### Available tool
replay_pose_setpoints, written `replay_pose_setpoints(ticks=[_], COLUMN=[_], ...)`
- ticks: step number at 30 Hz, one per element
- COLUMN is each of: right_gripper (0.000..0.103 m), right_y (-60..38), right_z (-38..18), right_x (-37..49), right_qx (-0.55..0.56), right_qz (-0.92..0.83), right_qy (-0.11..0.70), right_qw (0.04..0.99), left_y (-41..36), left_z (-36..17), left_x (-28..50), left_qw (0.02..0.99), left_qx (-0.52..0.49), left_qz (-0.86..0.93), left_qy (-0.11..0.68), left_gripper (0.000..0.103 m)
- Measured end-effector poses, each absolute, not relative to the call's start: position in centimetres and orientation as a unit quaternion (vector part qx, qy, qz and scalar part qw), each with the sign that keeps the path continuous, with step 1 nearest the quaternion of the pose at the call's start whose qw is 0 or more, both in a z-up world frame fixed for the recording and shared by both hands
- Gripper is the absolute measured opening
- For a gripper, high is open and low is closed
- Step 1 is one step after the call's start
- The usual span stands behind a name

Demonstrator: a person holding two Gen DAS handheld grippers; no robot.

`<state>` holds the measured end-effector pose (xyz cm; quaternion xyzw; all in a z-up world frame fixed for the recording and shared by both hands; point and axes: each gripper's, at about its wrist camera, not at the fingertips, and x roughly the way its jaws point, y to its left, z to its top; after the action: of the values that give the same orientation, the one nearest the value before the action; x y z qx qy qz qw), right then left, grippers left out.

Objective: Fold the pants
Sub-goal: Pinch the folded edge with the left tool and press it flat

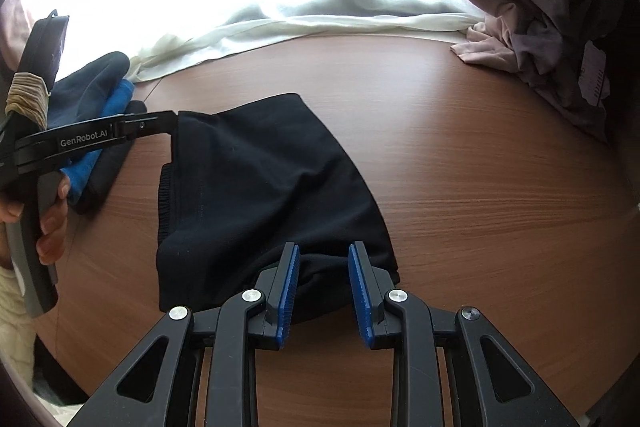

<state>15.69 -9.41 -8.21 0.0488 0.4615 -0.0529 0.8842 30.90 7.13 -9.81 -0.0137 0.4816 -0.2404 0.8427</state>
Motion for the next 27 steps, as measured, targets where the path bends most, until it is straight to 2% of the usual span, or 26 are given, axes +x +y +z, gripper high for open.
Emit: replay_pose_setpoints(ticks=[5, 9, 12, 17, 23, 24, 26, 27], right_gripper=[0.027, 0.027, 0.027, 0.027, 0.027, 0.027, 0.027, 0.027], right_y=[-11.6, -12.5, -11.8, -10.5, -9.8, -9.8, -10.3, -10.3], right_z=[-8.0, -8.6, -9.1, -8.0, -10.5, -10.8, -11.1, -11.2], right_x=[15.1, 15.1, 15.2, 15.4, 16.3, 16.3, 16.3, 16.4], right_qx=[0.082, 0.123, 0.12, 0.112, 0.094, 0.094, 0.098, 0.092], right_qz=[-0.118, -0.104, -0.076, -0.04, -0.026, -0.027, -0.036, -0.045], right_qy=[0.45, 0.466, 0.497, 0.477, 0.537, 0.543, 0.542, 0.541], right_qw=[0.882, 0.87, 0.856, 0.871, 0.838, 0.834, 0.834, 0.835], left_y=[6.6, 5.8, 4.9, 5.1, 5.5, 5.5, 5.6, 5.6], left_z=[-10.4, -10.6, -10.5, -11.2, -12.3, -12.4, -12.8, -12.9], left_x=[30.6, 31.0, 31.1, 32.4, 32.7, 32.7, 32.9, 33.0], left_qw=[0.841, 0.842, 0.849, 0.84, 0.833, 0.831, 0.827, 0.823], left_qx=[-0.024, -0.012, 0.011, -0.011, -0.02, -0.024, -0.038, -0.044], left_qz=[-0.227, -0.223, -0.226, -0.224, -0.225, -0.225, -0.231, -0.235], left_qy=[0.49, 0.49, 0.478, 0.494, 0.505, 0.508, 0.512, 0.515], left_gripper=[0.037, 0.039, 0.044, 0.044, 0.043, 0.042, 0.029, 0.019])
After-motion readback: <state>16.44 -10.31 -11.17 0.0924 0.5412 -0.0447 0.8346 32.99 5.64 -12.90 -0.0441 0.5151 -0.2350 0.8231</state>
